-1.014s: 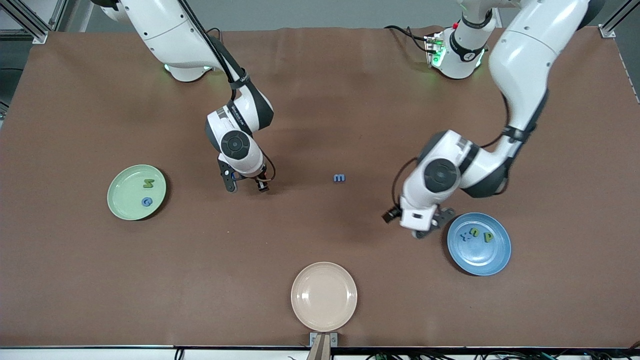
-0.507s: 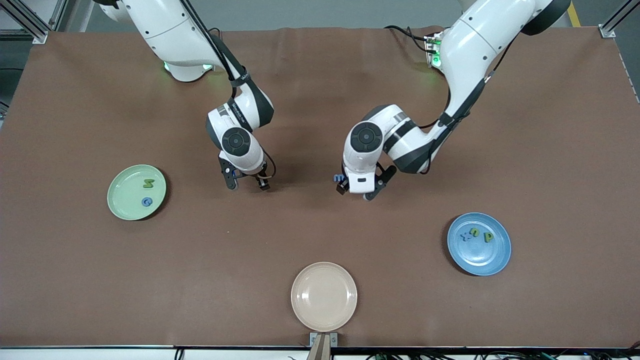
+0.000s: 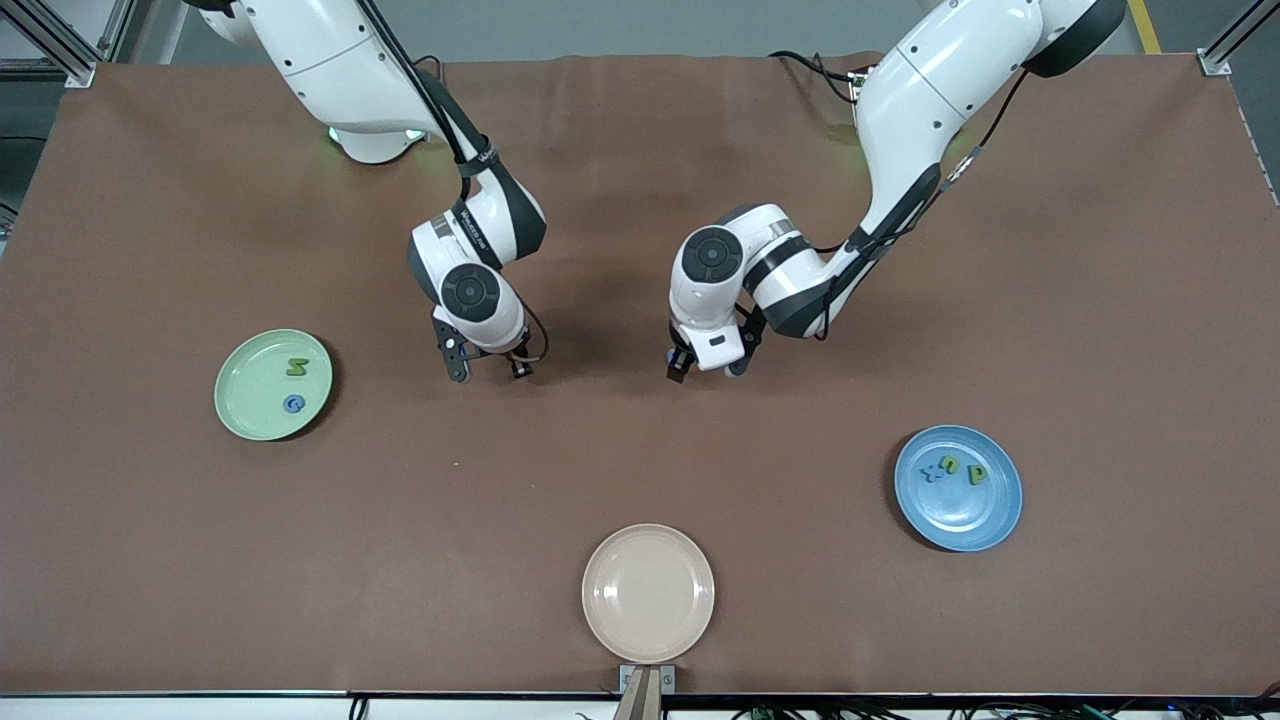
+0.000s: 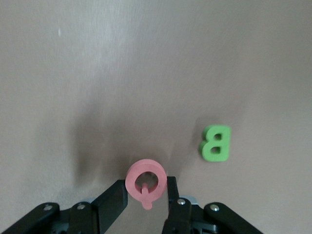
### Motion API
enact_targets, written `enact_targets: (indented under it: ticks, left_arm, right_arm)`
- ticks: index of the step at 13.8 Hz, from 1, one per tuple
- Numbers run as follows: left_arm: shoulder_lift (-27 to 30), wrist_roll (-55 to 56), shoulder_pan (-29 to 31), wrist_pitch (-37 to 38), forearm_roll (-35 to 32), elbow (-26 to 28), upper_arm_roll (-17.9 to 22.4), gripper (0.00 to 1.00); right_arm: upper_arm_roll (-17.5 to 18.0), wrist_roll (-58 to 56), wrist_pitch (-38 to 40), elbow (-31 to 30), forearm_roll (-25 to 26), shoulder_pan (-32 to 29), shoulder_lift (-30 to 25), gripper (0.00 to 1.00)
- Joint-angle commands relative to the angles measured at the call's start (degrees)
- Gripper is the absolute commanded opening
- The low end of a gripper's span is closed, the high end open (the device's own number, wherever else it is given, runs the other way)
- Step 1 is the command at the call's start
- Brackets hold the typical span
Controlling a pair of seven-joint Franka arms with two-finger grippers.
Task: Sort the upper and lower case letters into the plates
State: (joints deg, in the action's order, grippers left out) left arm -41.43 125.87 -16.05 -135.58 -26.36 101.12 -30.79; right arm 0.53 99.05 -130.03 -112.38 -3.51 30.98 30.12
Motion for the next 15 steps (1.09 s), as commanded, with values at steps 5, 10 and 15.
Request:
enact_targets:
  ticks: [5,10,15]
  left_arm:
    - [-2.0,6.7,-1.5,-2.2,-4.1,0.0,0.4,0.78]
    - [-3.1,7.3,-1.7,-2.8,-4.1,-0.3,0.4,0.60]
    - [-3.7,7.5,-2.1,-4.5,-5.0,-0.3,0.6,0.30]
  right_arm:
    - [-0.1,-26.9,21.6,7.6,1.5,-14.2,-7.5,0.31]
    - [0.0,-63.6,22.0,7.2,3.4,-33.7,-8.5,0.31]
    - [0.0,-85.6,8.0,-0.7,3.4,-42.7,-7.6,0.31]
